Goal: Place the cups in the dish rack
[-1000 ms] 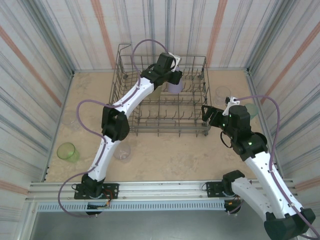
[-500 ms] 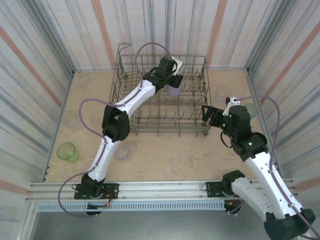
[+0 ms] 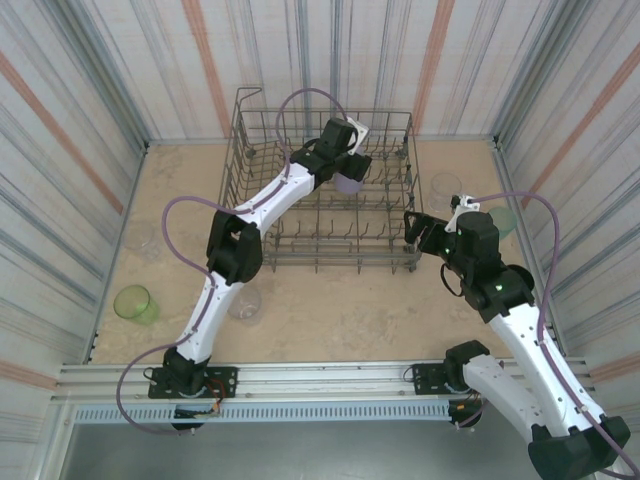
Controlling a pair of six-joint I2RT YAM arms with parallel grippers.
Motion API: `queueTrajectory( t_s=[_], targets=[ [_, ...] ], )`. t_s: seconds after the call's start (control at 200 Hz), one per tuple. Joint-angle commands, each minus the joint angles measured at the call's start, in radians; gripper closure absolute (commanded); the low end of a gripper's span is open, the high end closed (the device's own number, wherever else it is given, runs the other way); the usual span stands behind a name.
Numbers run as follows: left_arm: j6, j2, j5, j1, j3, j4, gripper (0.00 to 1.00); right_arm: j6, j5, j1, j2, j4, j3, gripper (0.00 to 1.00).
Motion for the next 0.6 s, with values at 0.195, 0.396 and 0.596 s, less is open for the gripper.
queueTrajectory(
  t_s=[0.195, 0.396, 0.596],
  targets=[
    [-0.060, -0.063, -0.008, -0.007, 0.047, -0.057, 0.01, 0.030, 0.038, -0.019, 0.042, -0.071, 0.045, 0.01],
    [-0.094, -0.143, 0.012, -0.010, 0.042, -0.086, 0.01, 0.049, 0.062, -0.042, 0.086, -0.180, 0.111, 0.01],
    [-0.123, -0.246, 0.030, -0.010, 0.000, -0.125, 0.01, 0.096, 0.084, -0.061, 0.115, -0.282, 0.158, 0.01]
  ],
)
